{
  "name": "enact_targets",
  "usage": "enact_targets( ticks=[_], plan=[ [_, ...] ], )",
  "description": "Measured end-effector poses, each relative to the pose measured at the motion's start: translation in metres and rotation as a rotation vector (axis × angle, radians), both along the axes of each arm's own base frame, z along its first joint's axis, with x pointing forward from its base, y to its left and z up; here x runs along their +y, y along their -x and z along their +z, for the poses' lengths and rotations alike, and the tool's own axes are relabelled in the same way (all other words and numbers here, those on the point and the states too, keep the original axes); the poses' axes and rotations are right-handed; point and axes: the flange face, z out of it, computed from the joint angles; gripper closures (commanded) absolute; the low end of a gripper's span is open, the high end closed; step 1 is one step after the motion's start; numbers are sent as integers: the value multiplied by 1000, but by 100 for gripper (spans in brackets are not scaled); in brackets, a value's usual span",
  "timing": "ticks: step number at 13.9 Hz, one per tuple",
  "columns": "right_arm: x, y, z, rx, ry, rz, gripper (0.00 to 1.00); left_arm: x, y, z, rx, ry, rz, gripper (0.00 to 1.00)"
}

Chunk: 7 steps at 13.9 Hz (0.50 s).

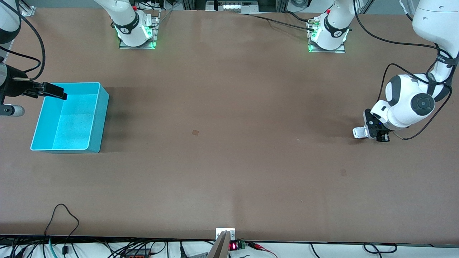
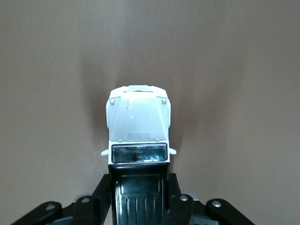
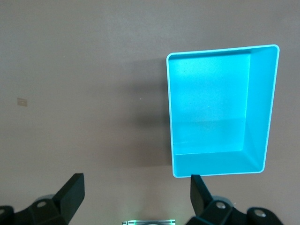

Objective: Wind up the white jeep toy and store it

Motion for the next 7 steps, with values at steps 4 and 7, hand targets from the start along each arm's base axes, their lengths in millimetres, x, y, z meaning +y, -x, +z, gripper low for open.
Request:
enact_targets(
  ticks=[4, 7],
  plan=[
    [0, 0, 0, 0, 0, 0, 0, 26, 1, 0, 5, 3, -18, 83],
    [0, 0, 0, 0, 0, 0, 0, 51, 3, 0, 5, 5, -33, 82]
  ],
)
